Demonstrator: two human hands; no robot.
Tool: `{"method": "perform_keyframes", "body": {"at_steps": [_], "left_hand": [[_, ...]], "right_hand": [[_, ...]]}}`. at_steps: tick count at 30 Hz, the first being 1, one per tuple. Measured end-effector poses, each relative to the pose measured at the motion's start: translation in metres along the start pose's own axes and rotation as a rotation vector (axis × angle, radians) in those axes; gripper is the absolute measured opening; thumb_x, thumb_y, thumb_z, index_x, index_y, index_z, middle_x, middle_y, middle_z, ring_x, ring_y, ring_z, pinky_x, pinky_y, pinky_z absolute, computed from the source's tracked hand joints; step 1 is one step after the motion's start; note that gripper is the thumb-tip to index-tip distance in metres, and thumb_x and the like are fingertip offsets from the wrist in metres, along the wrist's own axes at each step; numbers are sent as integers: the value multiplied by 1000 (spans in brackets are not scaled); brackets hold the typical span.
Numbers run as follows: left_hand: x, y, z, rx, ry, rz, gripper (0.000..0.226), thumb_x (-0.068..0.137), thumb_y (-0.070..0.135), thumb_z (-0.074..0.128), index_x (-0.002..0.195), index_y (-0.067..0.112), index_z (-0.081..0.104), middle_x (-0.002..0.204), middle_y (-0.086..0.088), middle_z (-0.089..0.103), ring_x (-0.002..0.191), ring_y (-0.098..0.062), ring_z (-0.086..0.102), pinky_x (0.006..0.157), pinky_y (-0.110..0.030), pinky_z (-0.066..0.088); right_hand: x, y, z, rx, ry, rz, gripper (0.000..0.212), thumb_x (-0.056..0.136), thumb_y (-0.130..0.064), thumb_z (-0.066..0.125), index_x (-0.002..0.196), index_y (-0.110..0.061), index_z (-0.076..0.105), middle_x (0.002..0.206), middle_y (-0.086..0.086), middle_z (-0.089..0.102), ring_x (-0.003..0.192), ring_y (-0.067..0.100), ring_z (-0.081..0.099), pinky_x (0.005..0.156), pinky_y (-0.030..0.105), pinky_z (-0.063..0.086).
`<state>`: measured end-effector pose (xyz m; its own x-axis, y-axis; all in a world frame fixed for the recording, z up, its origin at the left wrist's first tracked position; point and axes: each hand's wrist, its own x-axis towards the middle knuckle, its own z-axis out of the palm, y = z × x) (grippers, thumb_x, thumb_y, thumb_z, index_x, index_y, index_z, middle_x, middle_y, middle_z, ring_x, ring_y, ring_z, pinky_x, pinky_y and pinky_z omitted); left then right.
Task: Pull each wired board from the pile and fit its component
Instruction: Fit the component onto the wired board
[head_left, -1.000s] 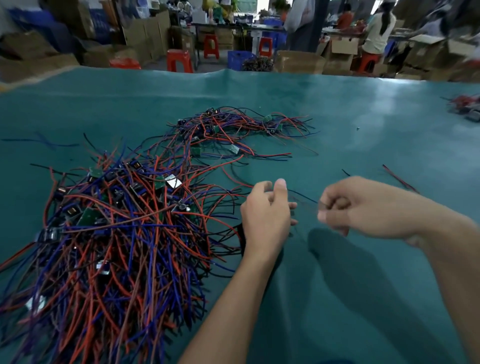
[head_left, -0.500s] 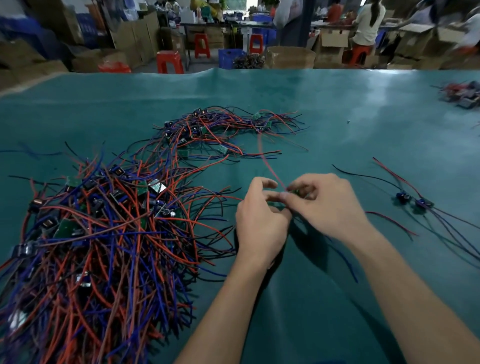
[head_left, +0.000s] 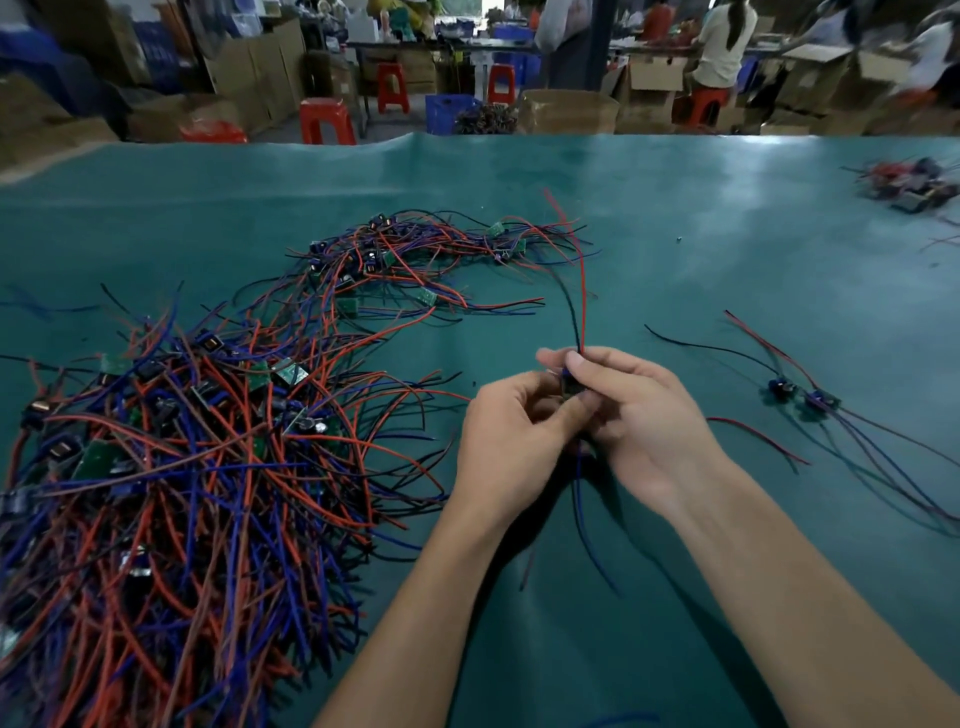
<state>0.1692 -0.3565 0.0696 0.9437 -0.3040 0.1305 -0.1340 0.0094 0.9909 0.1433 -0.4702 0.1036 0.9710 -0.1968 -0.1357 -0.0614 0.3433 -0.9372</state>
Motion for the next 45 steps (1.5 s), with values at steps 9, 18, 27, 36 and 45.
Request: {"method": "perform_keyframes", "body": {"at_steps": [9,18,27,36,45], "left_hand": [[-1,4,-1,-10,-82,-68,17,92,5,71,77,14,71,62,-4,72,46,-9,60,50,-20,50],[0,1,-3,88,-94,-59,10,92,16,71,82,15,74,68,-4,75,53,-16,63,69,-34,57],[4,0,-1,-63,137,-12,14,97,7,64,85,14,66,69,-4,74,51,-12,64,53,-20,50],[3,-2,0,-120,107,-6,19,95,4,66,83,19,67,79,-9,77,59,-16,70,54,-25,55],[3,-1,-4,-116,106,57,7,94,7,68,92,12,66,70,-5,74,56,-14,64,54,-23,51]], "right_hand": [[13,-16,-39,-347,353,-356,16,91,-16,74,76,-14,76,78,-2,77,77,13,64,67,26,48],[16,-33,-68,-14,515,-405,18,94,-10,70,76,-12,68,82,6,72,64,10,59,59,20,48],[21,-26,-58,55,722,-262,21,96,-25,69,80,-17,58,73,2,56,63,12,57,81,34,56],[6,-10,-28,-1066,556,-658,70,81,-57,60,142,-22,54,145,-1,52,137,23,41,116,44,32],[-4,-10,-14,-857,-101,-330,64,62,-26,73,121,-47,62,93,1,63,78,27,68,84,47,59]]}}
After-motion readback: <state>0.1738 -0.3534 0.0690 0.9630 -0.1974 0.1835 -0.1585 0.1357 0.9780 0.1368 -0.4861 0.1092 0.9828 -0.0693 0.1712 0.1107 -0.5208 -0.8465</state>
